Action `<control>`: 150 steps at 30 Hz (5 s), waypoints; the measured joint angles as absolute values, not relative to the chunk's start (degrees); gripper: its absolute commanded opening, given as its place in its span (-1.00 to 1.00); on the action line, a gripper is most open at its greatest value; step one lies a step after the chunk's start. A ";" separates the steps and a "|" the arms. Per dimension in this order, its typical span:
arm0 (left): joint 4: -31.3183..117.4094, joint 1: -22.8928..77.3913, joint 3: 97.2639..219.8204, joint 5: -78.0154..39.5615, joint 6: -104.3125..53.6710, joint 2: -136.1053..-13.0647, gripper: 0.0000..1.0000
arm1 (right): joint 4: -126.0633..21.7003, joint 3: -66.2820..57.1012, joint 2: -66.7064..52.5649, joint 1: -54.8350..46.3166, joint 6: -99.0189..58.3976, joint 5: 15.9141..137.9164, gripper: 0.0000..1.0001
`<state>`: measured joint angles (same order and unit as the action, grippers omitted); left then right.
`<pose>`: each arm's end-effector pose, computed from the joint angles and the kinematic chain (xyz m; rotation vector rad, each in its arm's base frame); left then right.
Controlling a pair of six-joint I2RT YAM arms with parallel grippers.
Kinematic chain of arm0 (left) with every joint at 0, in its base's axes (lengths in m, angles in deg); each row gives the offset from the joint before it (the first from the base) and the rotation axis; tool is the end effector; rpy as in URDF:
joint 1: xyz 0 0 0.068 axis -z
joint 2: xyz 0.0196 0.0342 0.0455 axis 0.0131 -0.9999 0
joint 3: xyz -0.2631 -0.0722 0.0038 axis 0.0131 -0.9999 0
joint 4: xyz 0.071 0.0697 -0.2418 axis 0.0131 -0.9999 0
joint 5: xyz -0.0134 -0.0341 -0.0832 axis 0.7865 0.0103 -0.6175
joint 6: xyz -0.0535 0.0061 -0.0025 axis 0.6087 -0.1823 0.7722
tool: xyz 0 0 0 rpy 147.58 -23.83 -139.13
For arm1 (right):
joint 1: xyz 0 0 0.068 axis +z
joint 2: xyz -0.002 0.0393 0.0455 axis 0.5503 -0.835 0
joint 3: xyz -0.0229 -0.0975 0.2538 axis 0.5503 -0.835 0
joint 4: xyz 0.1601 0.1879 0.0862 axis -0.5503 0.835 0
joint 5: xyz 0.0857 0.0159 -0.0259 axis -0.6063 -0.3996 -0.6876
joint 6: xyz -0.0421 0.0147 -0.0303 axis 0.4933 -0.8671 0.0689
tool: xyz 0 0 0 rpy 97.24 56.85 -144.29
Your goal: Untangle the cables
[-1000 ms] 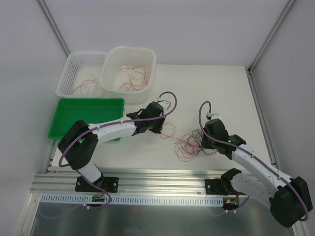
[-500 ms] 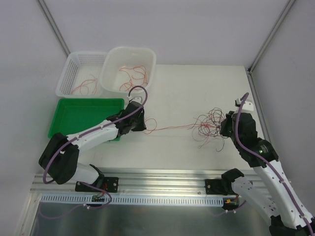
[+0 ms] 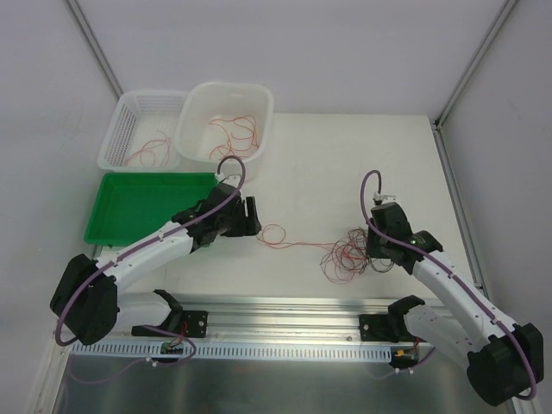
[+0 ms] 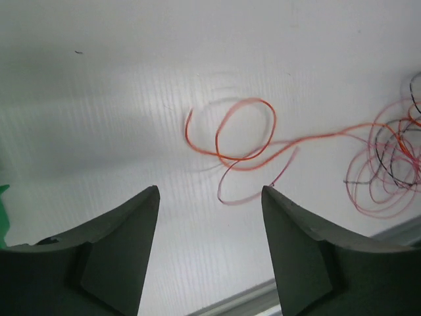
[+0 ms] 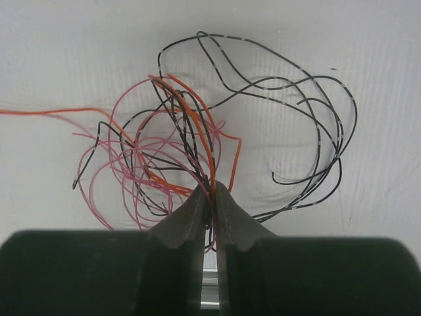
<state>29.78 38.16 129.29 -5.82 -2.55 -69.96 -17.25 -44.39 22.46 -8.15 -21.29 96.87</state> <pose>0.2108 -0.1571 0.2324 0.0122 2.3119 -0.5616 0.1624 0.0682 0.2268 -0.2779 2.4211 -0.0083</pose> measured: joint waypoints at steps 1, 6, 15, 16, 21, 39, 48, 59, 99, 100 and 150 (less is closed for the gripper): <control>29.57 38.16 129.29 -7.26 -3.21 -69.55 0.56 | -17.69 -44.39 22.46 -8.15 -20.92 96.17 -0.74; 26.22 38.20 129.42 -12.90 -5.57 -66.68 0.69 | -18.43 -44.19 22.66 -8.15 -19.10 93.16 -0.74; 20.52 38.35 146.16 -15.06 -13.98 -74.09 0.35 | -19.15 -44.17 24.71 -8.17 -18.10 89.75 -0.74; 20.56 38.60 148.17 -14.87 -14.20 -76.19 0.35 | -19.13 -44.17 24.78 -8.15 -18.05 89.62 -0.74; 18.79 40.19 151.82 -11.76 -12.98 -86.18 0.29 | -19.15 -44.17 25.04 -8.02 -17.94 88.92 -0.74; 14.44 45.24 151.85 -0.05 0.81 -102.88 -0.04 | -21.90 -44.39 25.52 -6.58 -18.60 86.21 -0.73; 13.98 46.18 152.79 3.19 4.40 -104.02 -0.52 | -23.78 -45.90 26.70 -6.21 -18.80 84.17 -0.73; 14.96 46.44 152.09 5.00 6.43 -103.49 -1.00 | -23.06 -45.96 30.46 -6.12 -18.77 86.29 -0.74; 7.38 51.34 171.47 26.01 -23.91 -72.10 -1.00 | -40.68 -36.35 -1.15 11.67 -26.40 87.06 0.10; 7.38 51.34 171.47 26.49 -23.97 -71.95 -1.00 | -41.51 -36.74 -2.15 11.74 -26.84 87.34 0.05; 3.77 44.54 168.89 18.99 -21.87 -70.77 -1.00 | -16.40 -34.97 24.56 -6.86 -16.44 87.41 0.16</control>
<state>3.77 44.54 168.89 18.99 -21.87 -70.77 -16.40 -34.97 24.56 -6.86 -16.44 87.41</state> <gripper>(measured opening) 0.006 0.561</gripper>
